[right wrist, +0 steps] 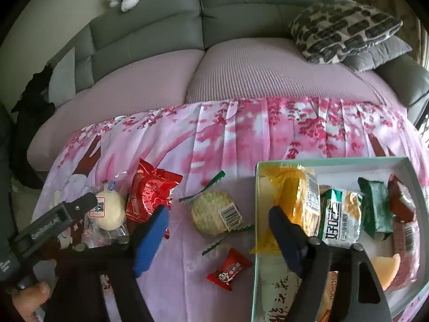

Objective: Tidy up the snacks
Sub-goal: 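Lower the left tool onto the wrapped white bun and close on it, then hold the bun with the left tool while the right grasps the small red candy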

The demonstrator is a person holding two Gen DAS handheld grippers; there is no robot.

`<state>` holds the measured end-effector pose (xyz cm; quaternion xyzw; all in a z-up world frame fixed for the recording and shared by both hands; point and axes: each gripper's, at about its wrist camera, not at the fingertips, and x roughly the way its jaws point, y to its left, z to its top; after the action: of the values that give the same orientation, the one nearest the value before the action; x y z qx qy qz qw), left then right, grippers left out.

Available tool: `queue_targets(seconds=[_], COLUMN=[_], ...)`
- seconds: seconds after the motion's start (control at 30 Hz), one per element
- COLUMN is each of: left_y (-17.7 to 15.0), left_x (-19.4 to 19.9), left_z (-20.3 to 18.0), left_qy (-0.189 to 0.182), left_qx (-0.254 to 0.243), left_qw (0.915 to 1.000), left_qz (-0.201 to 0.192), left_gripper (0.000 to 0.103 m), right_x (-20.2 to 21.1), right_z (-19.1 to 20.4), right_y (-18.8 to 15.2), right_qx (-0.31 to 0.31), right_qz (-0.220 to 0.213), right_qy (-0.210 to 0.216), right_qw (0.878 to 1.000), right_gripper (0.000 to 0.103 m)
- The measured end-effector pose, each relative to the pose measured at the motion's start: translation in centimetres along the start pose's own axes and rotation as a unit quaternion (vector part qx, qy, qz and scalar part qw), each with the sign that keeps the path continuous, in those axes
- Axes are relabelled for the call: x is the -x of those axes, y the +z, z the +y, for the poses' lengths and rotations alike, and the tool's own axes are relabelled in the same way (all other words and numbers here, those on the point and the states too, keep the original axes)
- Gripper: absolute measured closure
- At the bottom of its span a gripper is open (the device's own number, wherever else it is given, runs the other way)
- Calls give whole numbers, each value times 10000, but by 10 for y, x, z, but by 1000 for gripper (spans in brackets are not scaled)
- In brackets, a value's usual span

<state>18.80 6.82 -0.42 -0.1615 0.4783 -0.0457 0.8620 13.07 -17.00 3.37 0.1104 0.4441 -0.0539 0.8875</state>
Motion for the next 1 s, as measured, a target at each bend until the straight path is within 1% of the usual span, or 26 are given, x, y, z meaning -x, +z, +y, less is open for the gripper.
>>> queue_targets(seconds=[0.03, 0.07, 0.13, 0.17, 0.4, 0.43, 0.47, 0.5, 0.53, 0.67, 0.7, 0.73, 0.8, 0.87, 1.0], left_y=[0, 0, 1, 1, -2, -3, -3, -4, -4, -6, -6, -7, -7, -8, -10], left_x=[-2, -4, -7, -8, -15, -17, -19, -22, -24, -27, -27, -27, -25, -23, -20], left_z=[-1, -1, -4, -7, -15, -16, -17, -18, -19, -21, -22, -22, -24, -27, -31], left_qy=[-10, -25, -83, -106, -174, -163, -161, -159, -160, -116, -113, -155, -208, -116, -110], left_qx=[-17, -37, -101, -154, -317, -332, -350, -371, -381, -407, -413, -404, -401, -475, -571], left_qw=[10000, 10000, 9999, 9998, 9992, 9991, 9990, 9988, 9987, 9985, 9985, 9984, 9983, 9981, 9975], left_qz=[17, 36, 73, 82, 171, 203, 232, 272, 304, 344, 351, 363, 366, 367, 409], left_gripper=[9, 9, 9, 9, 9, 13, 19, 30, 32, 33, 36, 42, 46, 49, 52], right_x=[-1, -1, -2, -2, -2, -2, -3, -4, -4, -4, -4, -4, -4, -3, -2], right_z=[0, 0, -1, -1, 1, 1, 0, -1, -1, -1, -1, -1, -1, -3, -3], right_y=[-1, -2, -4, -5, -8, -8, -9, -9, -10, -10, -10, -10, -10, -10, -9], right_qx=[-16, -43, -123, -127, -98, -108, -127, -150, -169, -167, -176, -189, -211, -231, -266], right_qz=[30, 63, 128, 147, 229, 243, 267, 288, 298, 313, 322, 336, 354, 358, 368], right_qy=[40, 85, 157, 163, 119, 106, 83, 78, 99, 109, 121, 139, 153, 172, 186], right_qw=[10000, 9999, 9997, 9997, 9996, 9996, 9995, 9994, 9994, 9993, 9993, 9992, 9990, 9989, 9988], right_gripper=[39, 41, 42, 45, 45, 45, 45, 45, 45, 45, 45, 45, 45, 45, 45])
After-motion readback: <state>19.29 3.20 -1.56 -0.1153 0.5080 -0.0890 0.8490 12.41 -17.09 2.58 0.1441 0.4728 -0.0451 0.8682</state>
